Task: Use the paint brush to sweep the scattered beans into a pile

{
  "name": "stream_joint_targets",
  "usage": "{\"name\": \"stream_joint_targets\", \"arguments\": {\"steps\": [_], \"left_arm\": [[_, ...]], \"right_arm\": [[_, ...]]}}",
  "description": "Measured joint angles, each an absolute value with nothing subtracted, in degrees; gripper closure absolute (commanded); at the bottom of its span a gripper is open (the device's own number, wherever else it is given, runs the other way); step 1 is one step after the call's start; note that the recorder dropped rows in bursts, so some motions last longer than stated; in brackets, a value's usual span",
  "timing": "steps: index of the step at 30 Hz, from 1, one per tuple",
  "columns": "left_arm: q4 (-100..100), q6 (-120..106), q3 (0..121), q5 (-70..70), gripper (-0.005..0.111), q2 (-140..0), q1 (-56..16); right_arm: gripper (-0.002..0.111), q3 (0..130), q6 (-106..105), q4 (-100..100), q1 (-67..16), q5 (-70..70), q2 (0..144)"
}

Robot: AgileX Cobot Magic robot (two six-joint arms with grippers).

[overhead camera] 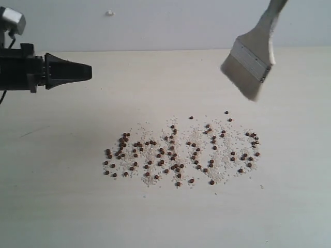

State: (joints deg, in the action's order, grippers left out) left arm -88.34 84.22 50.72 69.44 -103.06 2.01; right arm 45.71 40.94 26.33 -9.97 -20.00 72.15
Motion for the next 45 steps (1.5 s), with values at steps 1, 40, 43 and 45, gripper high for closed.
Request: {"name": "stream_joint_targets", "arguments": {"steps": [1,40,43,45], "left_arm": [[-87.11,83.81,48.84,69.44,0.107,-101.15,2.50],[-90.04,104.88,0.19,6.90,0.107,-4.53,5.03],[-90.04,104.98,0.19,5.40,0.107,-4.14,5.12],[-90.04,104.98,0.19,6.31,0.107,-4.01,5.12]], "right_arm": [[0.108,43.14,37.82,22.53,-9.97,-20.52,70.27],[0.108,20.50,39.27,15.96,-9.97,-26.81,54.48],[0.108,20.50,40.04,15.96,-9.97,-27.28,54.48],[0.108,20.50,39.84,15.67,-9.97,-27.59,54.48]]}}
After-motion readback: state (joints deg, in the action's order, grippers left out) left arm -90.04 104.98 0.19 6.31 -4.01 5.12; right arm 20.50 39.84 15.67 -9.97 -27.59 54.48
